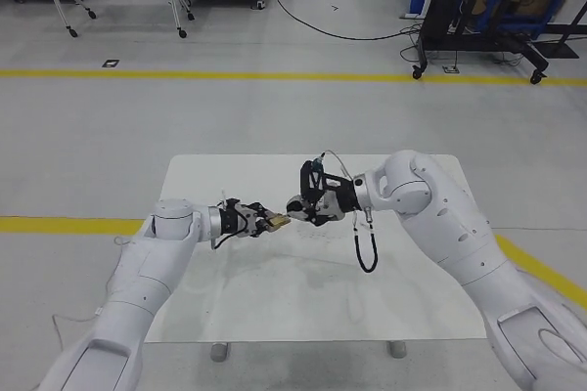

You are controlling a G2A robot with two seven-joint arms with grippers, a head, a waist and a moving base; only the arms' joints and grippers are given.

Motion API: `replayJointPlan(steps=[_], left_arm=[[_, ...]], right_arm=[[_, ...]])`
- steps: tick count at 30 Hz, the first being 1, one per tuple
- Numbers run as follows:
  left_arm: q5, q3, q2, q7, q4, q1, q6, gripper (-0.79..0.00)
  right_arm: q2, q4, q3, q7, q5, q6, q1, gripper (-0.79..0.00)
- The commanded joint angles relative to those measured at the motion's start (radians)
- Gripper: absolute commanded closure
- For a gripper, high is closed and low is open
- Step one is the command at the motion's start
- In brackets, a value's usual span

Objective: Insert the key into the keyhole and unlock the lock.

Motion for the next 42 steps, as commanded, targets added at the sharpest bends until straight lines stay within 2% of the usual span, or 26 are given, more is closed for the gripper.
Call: replayJointPlan(steps=[1,3,10,14,23,34,42], left_arm=[[-0.010,0.003,0.000,-0.009,0.014,-0.008,0.025,0.000],[-0.017,0.007,0.000,-0.014,0.019,-0.012,0.030,0.000],[0.006,0.045,-0.001,-0.023,0.022,-0.018,0.045,0.000],[0.005,0.061,-0.002,-0.045,0.038,-0.028,0.068,0.000],[-0.011,0.081,-0.004,-0.049,0.059,-0.041,0.061,0.000],[-0.020,0.103,-0.003,-0.066,0.069,-0.050,0.064,0.000],[-0.041,0.118,-0.004,-0.094,0.087,-0.058,0.077,0.000]], right_arm=[[0.010,-0.058,-0.035,0.001,-0.165,0.000,0.004,0.000],[0.022,-0.109,-0.064,0.001,-0.249,0.000,0.008,0.000],[0.068,-0.222,-0.075,-0.039,-0.390,0.000,-0.015,0.000],[0.077,-0.268,-0.111,-0.059,-0.467,0.000,-0.024,0.000],[0.079,-0.277,-0.176,-0.145,-0.551,0.000,-0.002,0.000],[0.064,-0.257,-0.204,-0.154,-0.609,0.044,0.014,0.000],[0.056,-0.273,-0.218,-0.119,-0.635,0.092,0.010,0.000]])
